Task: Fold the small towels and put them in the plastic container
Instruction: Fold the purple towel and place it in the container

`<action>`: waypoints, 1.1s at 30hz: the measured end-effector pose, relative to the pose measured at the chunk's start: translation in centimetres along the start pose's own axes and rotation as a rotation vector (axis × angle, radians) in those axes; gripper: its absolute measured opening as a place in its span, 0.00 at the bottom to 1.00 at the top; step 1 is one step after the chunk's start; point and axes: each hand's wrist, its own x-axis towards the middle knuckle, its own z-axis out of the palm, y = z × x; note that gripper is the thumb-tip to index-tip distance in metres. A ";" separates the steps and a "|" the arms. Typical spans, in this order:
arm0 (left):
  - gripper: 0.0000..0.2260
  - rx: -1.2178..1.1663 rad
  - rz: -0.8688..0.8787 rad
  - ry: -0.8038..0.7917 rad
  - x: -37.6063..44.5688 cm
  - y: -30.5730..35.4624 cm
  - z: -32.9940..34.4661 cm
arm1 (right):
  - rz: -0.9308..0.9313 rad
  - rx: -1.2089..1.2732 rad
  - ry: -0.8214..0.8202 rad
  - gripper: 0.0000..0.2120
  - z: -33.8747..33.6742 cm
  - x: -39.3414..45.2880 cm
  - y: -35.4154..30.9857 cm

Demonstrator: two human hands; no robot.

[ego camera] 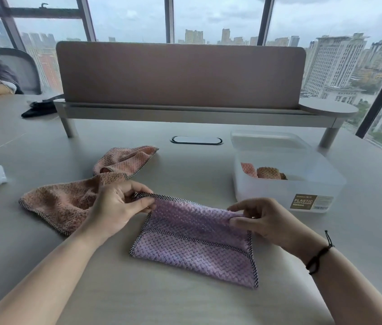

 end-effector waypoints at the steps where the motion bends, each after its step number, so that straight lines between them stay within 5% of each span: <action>1: 0.09 0.022 0.001 -0.012 0.0 -0.2 -0.1 | 0.005 -0.014 -0.012 0.05 -0.1 0.0 0.0; 6: 0.13 0.230 0.030 -0.097 0.2 -1.1 -0.2 | 0.042 -0.158 -0.008 0.08 -0.2 0.0 0.2; 11: 0.13 0.299 -0.014 -0.132 0.0 -1.2 0.1 | 0.049 0.012 0.040 0.03 -0.6 -0.8 0.3; 19: 0.12 0.262 0.019 -0.122 0.0 -1.1 0.0 | -0.087 0.216 0.369 0.15 -0.7 -0.1 1.4; 22: 0.07 0.252 0.030 -0.136 -0.1 -0.6 -0.1 | -0.135 0.229 0.291 0.21 -0.8 -0.6 1.5; 26: 0.02 0.314 0.085 -0.180 -0.3 0.1 -0.5 | -0.215 -0.070 0.146 0.15 -1.0 -1.6 1.8; 29: 0.09 0.443 0.108 -0.225 -0.5 0.1 -0.8 | -0.214 -0.226 0.081 0.18 -0.8 -2.2 1.7; 33: 0.06 0.527 0.181 -0.287 -0.6 0.0 -0.9 | -0.189 -0.317 0.092 0.22 -0.4 -2.6 1.7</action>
